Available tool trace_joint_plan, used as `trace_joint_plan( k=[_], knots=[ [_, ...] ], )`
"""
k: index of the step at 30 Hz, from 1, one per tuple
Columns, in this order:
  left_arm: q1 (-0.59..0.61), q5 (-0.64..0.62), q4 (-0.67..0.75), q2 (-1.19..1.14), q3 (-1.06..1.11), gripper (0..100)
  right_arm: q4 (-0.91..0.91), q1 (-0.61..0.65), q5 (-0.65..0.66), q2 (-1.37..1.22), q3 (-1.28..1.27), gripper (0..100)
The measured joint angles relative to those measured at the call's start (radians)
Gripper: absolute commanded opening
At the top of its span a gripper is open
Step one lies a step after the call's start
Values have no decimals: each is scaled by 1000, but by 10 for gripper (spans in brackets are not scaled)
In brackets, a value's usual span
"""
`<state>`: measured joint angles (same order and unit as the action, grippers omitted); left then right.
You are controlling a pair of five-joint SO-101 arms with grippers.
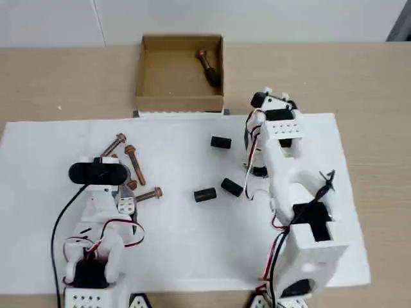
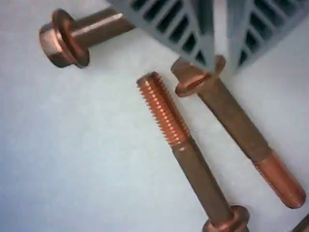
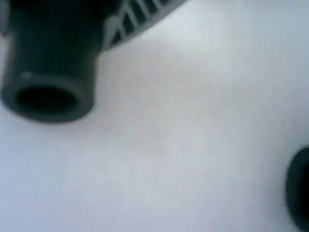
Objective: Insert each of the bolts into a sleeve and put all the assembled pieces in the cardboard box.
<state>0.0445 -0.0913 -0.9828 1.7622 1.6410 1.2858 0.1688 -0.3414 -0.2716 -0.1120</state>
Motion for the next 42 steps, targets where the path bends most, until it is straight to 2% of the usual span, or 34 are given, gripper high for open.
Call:
trace_joint_plan(
  k=[6,10,18,22,30,33,38,42],
  knots=[
    [0,0,0,0,0,6,-5,6,0,-2,0,3],
    [0,0,0,0,0,6,41,54,0,29,20,3],
    [0,0,0,0,0,6,163,175,2,296,89,3],
    [0,0,0,0,0,6,245,192,2,462,89,3],
    [0,0,-5,0,-9,6,407,184,2,756,89,3],
    [0,0,-64,0,-75,6,411,141,3,876,52,3],
    [0,2,-175,-17,-238,6,414,35,61,1119,-176,3],
    [0,2,-233,-149,-404,6,359,-6,110,1343,-387,3]
  ],
)
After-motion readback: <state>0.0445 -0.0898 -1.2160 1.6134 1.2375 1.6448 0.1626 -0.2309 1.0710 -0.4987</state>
